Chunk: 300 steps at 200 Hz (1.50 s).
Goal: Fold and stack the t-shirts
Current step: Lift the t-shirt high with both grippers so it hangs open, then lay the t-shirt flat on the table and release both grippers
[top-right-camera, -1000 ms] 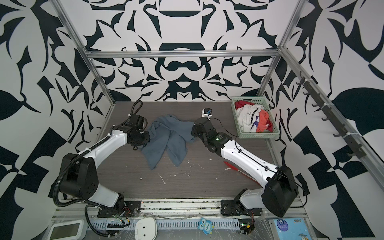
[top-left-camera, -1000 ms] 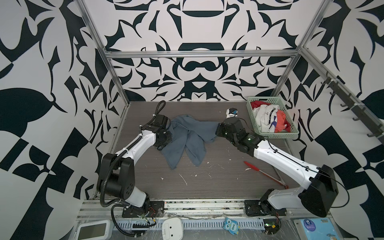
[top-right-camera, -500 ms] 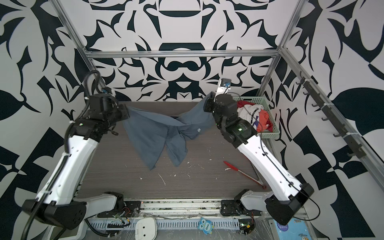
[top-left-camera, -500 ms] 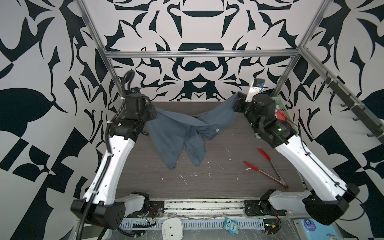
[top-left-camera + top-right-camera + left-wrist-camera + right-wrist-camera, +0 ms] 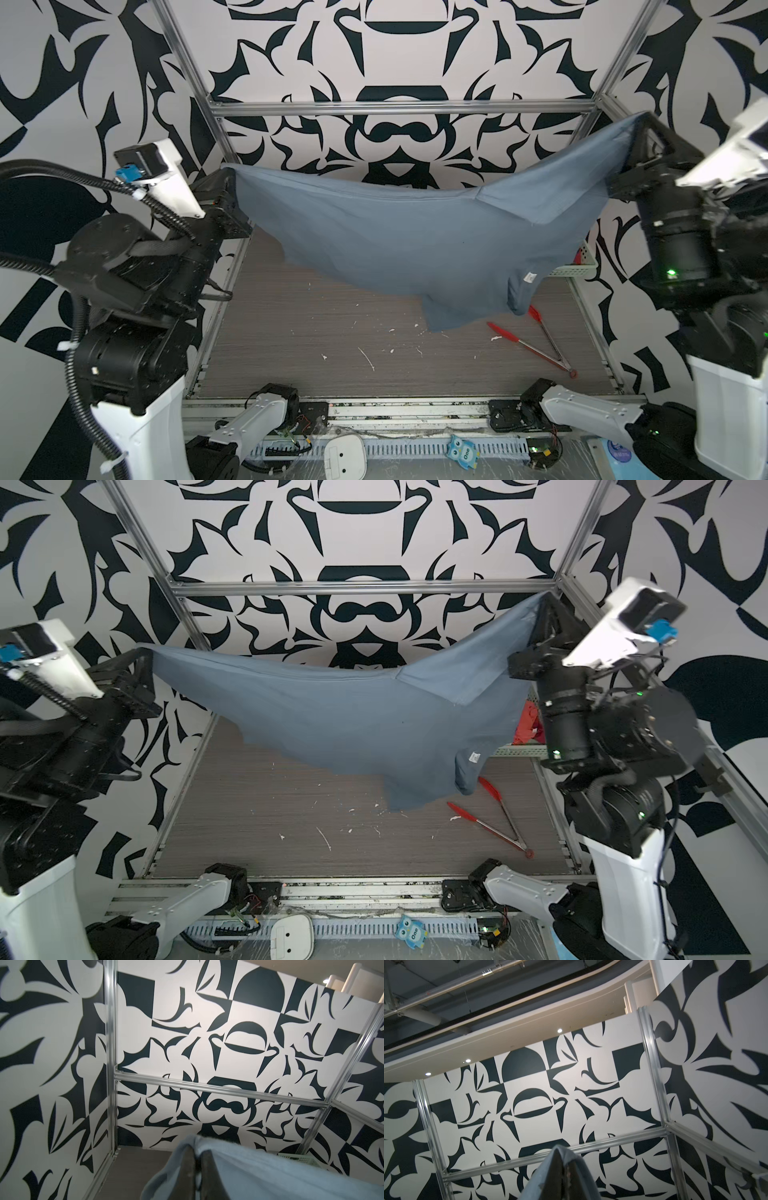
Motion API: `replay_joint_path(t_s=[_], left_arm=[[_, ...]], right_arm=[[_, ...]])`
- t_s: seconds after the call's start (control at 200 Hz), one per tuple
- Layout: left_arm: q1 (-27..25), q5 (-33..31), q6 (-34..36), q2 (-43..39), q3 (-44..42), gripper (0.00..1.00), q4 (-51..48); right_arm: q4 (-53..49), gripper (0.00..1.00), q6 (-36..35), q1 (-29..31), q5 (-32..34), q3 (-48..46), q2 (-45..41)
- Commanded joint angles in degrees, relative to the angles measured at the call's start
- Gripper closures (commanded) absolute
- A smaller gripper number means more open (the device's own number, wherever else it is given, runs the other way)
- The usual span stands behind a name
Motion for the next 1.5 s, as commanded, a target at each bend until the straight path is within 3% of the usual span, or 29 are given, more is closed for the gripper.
replay_joint_path(t_s=[0.0,0.38,0.53,0.75,0.87,1.06,1.215,1.335,1.365,1.4,1.445,1.495], left_arm=[[0.18,-1.41,1.9,-0.39,0.41,1.0,0.31],[0.18,2.98,-0.23,-5.38,0.88,1.0,3.69],[0.18,-0.37,-1.1,-3.88,-5.06,1.0,4.29],[0.18,-10.94,-2.4,2.8,-21.73,1.0,7.97],[2.47,-13.63,-3.3,8.09,-29.96,1.0,13.02],[14.06,-1.67,-9.61,21.18,-35.8,1.0,20.41],[17.54,3.53,-11.79,34.2,-33.14,1.0,23.35],[20.1,3.2,-11.62,45.02,-25.41,1.0,21.8],[21.03,4.02,-12.02,47.37,-23.21,0.9,21.42],[22.14,5.38,-13.11,49.94,-20.67,0.7,20.69],[23.63,7.15,-15.29,52.41,-17.67,0.5,19.44],[25.05,9.46,-18.02,54.01,-15.51,0.38,18.63]], right_arm=[[1.29,1.0,-3.08,-0.04,-1.49,3.58,1.6],[-0.53,1.0,-3.48,-0.04,-9.46,20.08,8.53],[-0.13,1.0,-5.48,-0.06,-7.62,17.28,12.72],[6.07,1.0,-4.97,-0.03,-4.97,6.14,22.97],[10.3,1.0,-4.22,-1.23,-2.85,3.34,32.57],[9.48,1.0,-3.26,-3.56,-0.39,9.3,51.0],[0.48,1.0,3.39,-6.71,-3.28,25.04,69.42],[-4.27,1.0,7.06,-8.41,-3.02,40.66,82.32],[-4.01,1.0,7.29,-8.87,-3.45,43.13,84.53],[-3.52,0.99,7.75,-9.35,-3.65,44.9,86.34],[-2.34,0.78,9.29,-10.19,-4.12,44.92,87.11],[-0.78,0.58,10.98,-11.06,-4.72,42.61,86.28]])
